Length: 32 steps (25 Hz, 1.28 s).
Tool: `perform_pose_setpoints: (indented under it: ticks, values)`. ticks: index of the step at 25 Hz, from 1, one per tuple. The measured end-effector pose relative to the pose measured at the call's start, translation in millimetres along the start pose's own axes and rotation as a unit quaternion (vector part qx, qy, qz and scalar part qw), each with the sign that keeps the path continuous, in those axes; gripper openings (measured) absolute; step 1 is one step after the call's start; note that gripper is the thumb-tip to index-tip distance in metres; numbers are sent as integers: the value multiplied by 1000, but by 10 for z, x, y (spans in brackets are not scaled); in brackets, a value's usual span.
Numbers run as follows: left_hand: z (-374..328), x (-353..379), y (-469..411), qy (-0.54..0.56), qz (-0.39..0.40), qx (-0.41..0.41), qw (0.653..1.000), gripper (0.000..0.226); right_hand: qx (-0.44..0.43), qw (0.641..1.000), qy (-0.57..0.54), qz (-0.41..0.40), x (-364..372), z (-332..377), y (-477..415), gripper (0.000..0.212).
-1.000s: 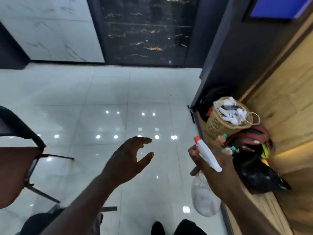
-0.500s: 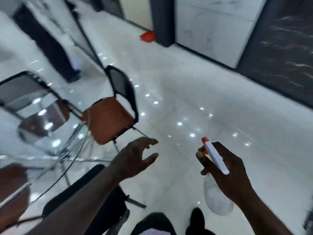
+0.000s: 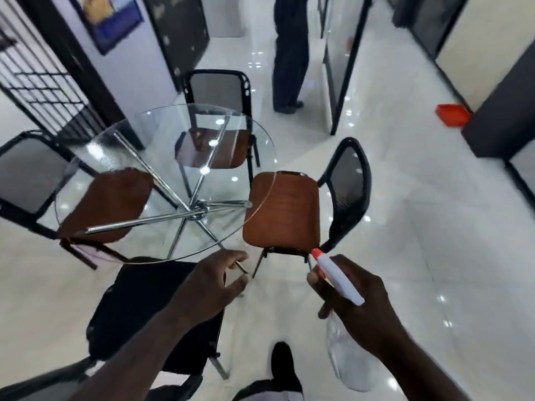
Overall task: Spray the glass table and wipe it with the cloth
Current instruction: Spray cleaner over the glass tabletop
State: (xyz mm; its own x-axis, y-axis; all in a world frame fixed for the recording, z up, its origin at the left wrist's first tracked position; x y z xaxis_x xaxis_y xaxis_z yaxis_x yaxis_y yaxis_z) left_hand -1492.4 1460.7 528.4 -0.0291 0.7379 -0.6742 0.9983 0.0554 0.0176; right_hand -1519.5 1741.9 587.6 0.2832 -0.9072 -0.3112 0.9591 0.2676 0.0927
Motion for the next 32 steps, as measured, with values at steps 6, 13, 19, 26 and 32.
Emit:
perform_pose_setpoints:
  ticks: [6,13,19,26,32]
  values:
    - [192,97,-340,58,-75,-100,991,57,27,991,49,121,123,-3,-1134,61]
    - [168,115,-424,78,-203,-243,945,54,47,959,102,259,481,-327,-2507,20]
    - [478,302,-488,75,-234,-353,903,54,30,925,169,340,990,-572,-3250,13]
    - [1291,488,-917,38,-105,-377,920,67,48,918,248,307,1516,-687,-3723,12]
    - [1949,367,-860,-41,-27,-401,915,80,-46,863,354,358,2110,-574,-3752,18]
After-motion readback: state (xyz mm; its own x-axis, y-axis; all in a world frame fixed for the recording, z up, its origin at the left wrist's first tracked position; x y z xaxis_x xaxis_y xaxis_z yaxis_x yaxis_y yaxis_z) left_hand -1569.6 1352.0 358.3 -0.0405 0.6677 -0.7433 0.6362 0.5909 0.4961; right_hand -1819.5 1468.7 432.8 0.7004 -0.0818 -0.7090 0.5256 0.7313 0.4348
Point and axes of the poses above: each hand's wrist, its own y-axis away from the middle knuckle, its own x-axis out of the palm, z = x × y, the point moved 6 cm from there along -y, towards the middle knuckle, and after that the axes turned 3 degrees about y, right-handed, at the moved point
